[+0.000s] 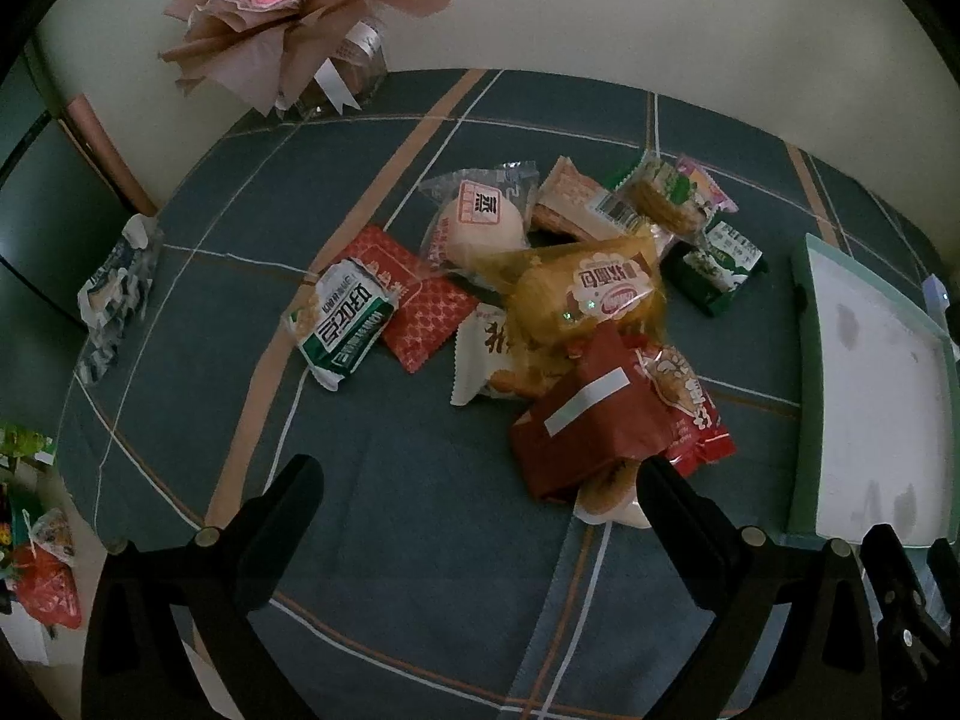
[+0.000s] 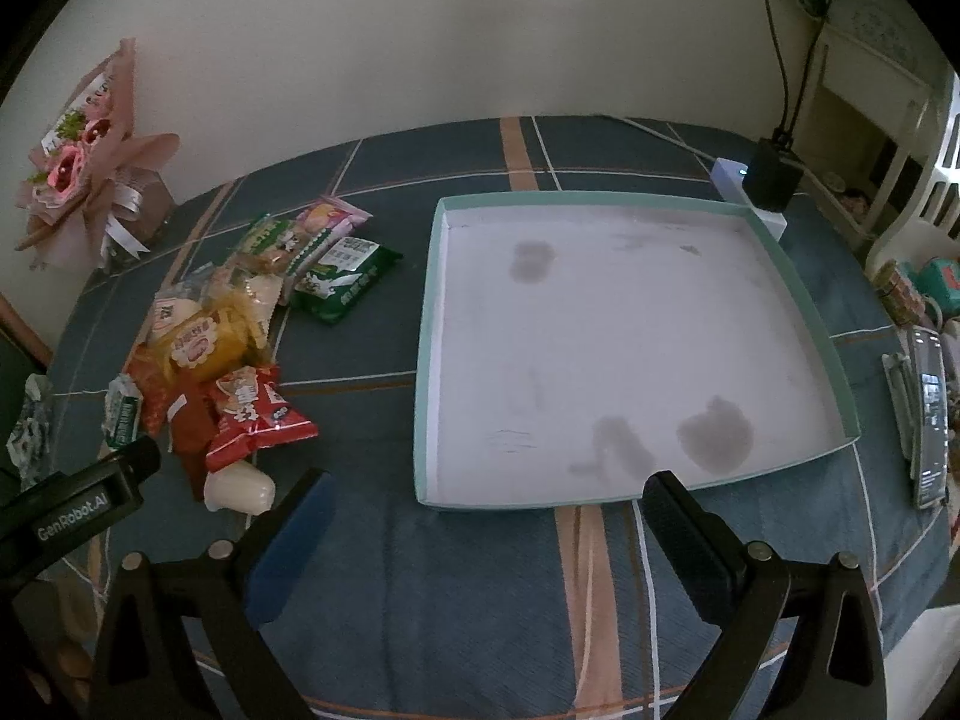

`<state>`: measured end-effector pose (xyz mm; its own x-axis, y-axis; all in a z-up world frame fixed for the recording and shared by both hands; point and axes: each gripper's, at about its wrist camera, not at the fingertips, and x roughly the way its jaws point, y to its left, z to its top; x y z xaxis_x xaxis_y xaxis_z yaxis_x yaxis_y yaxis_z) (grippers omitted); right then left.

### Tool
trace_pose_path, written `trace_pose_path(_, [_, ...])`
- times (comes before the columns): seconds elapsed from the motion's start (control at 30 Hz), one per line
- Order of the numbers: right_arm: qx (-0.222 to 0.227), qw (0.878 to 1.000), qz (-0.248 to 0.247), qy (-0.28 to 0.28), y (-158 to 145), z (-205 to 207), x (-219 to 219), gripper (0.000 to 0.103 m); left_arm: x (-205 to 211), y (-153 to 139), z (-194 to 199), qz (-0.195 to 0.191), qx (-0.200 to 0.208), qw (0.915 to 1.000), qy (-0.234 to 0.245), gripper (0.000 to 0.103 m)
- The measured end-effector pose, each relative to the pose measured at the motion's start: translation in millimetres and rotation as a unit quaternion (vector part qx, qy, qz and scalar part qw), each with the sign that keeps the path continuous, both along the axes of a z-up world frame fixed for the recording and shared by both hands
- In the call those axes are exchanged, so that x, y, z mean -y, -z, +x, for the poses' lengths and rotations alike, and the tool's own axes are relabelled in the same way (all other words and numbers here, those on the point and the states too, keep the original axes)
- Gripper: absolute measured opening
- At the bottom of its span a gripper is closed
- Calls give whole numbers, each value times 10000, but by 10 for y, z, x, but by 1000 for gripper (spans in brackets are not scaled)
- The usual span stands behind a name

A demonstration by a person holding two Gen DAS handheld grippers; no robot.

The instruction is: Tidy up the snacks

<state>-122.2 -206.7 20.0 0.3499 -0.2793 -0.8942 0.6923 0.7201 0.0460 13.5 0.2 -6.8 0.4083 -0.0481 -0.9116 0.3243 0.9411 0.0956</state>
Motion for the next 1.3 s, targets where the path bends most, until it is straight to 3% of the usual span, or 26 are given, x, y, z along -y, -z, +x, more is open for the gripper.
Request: trace_pose_path(1.3, [-38,10000,51,11,20,-12,26,103,26,31,-6,7,-76,10000,-16,103])
